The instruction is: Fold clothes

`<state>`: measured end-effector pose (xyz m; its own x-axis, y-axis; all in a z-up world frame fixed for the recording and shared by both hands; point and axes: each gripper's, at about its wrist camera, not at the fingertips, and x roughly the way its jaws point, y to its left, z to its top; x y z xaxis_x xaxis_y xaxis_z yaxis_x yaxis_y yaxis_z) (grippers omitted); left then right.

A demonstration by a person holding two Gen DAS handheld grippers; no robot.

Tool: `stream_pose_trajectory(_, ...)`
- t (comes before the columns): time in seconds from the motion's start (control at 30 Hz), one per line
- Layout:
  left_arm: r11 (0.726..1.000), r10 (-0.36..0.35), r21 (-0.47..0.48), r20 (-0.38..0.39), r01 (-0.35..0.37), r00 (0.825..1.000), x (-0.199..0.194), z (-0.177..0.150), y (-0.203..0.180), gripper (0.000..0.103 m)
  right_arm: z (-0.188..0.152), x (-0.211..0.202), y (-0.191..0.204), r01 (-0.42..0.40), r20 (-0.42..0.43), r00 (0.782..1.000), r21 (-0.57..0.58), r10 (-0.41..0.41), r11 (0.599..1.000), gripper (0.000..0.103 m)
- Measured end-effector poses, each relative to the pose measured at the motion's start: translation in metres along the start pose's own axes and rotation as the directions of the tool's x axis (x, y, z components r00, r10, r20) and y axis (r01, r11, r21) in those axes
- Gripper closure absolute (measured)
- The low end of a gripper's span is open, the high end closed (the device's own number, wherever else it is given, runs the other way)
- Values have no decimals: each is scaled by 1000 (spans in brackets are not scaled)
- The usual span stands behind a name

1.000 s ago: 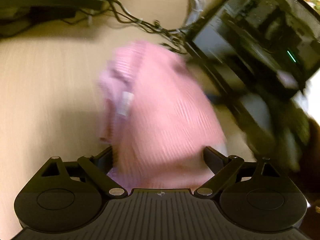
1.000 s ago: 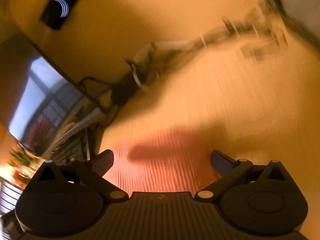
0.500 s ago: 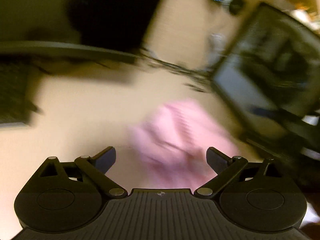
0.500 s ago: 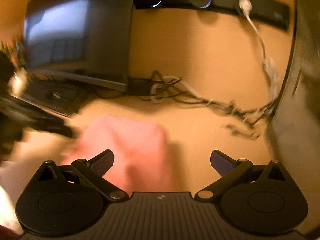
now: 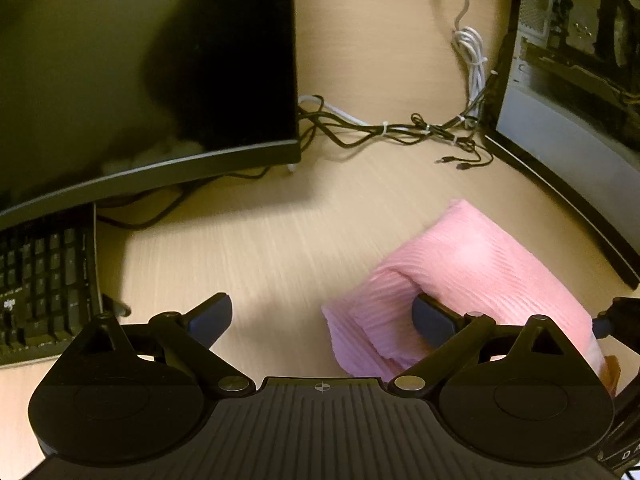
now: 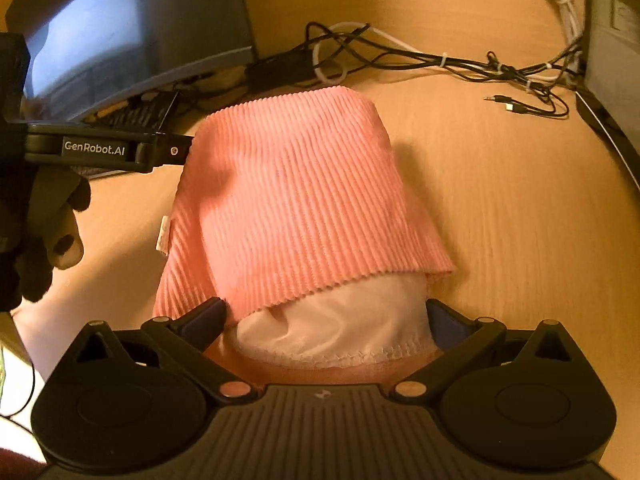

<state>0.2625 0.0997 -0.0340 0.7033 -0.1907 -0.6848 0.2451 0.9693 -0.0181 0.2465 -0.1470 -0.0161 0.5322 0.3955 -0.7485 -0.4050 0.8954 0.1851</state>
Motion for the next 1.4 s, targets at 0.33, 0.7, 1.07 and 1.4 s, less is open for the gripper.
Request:
stream_pose_trajectory(0.33, 1000, 19, -12, -10, -19, 1000, -8, -5, 14, 2, -27, -35, 48, 289, 288, 945, -508, -156, 811, 0)
stream_pose_trajectory(0.7, 992, 50, -114, -65, -57, 997, -14, -28, 51, 2, 6, -15, 67, 253, 332, 938, -466, -98, 848, 67)
stream_pose_trajectory(1.07, 989, 29, -143, -85, -41, 996, -24, -40, 69, 1, -24, -46, 45, 165, 216, 976, -668, -24, 726, 48)
stream_pose_trajectory(1.4, 992, 0, -127, -86, -10, 996, -25, -35, 60, 1, -27, -44, 55, 204, 345, 938, -581, 11, 788, 84)
